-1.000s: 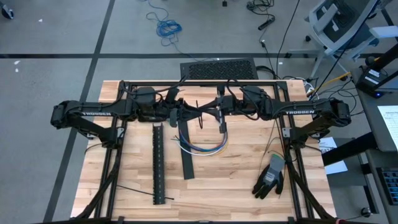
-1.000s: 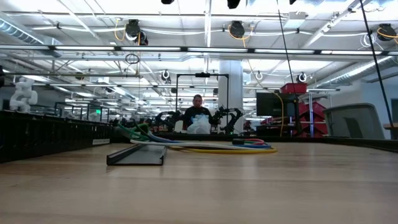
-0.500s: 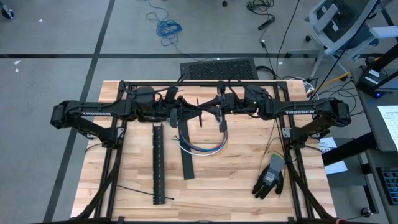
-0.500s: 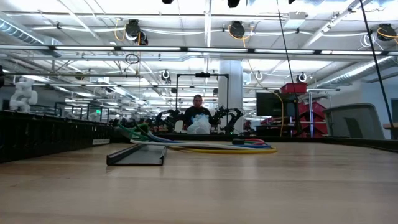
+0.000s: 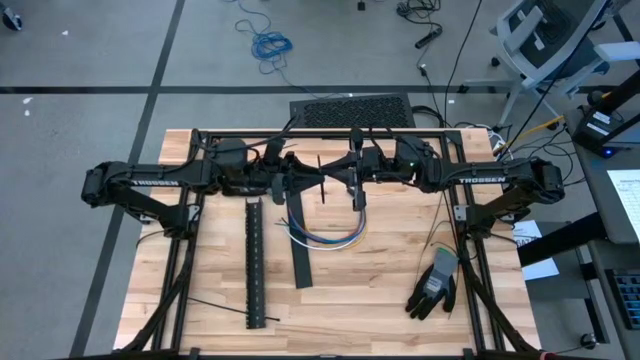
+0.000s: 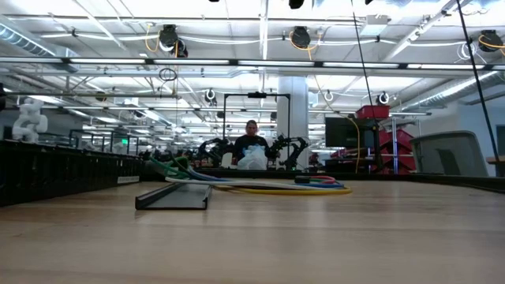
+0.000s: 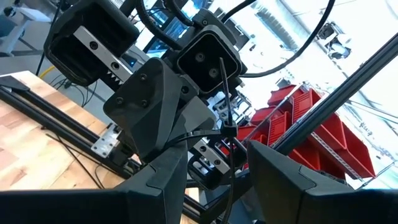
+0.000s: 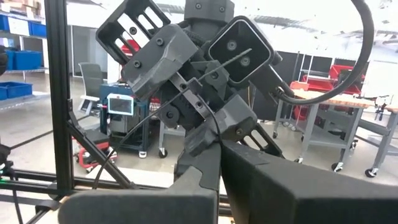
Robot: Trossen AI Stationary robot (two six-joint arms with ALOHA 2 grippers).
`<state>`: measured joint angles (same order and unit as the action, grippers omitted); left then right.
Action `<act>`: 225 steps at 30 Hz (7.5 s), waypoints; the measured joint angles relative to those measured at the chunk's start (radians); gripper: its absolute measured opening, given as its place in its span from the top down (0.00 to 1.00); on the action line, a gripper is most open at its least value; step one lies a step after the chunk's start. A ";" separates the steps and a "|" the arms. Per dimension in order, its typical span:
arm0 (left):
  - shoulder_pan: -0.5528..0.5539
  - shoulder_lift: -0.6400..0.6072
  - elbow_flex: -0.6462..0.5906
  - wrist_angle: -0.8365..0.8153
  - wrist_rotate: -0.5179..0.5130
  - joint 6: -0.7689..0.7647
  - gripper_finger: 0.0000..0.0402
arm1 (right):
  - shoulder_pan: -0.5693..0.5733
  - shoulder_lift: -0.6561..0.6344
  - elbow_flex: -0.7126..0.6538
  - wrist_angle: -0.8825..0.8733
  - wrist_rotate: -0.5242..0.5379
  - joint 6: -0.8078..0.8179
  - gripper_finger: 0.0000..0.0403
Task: Ziptie cables
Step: Wrap the cable wires with a black zip tie
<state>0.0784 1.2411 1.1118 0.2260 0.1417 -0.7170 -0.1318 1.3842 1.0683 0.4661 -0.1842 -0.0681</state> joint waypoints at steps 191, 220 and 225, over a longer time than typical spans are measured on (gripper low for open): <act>0.111 -0.021 0.000 -0.392 -0.019 0.391 0.57 | -0.005 -0.019 -0.265 -1.379 0.281 0.626 1.00; 0.154 1.065 0.826 -0.788 0.013 0.358 0.57 | -0.134 -0.580 -0.265 -1.231 0.306 0.636 1.00; 0.157 1.116 0.946 -0.882 -0.031 0.047 0.57 | -0.135 -0.588 -0.265 -1.210 0.308 0.624 1.00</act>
<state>0.2352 2.3574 2.0573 -0.6561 0.1105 -0.6704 -0.2665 0.7959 0.8036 -0.7441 0.1242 0.5554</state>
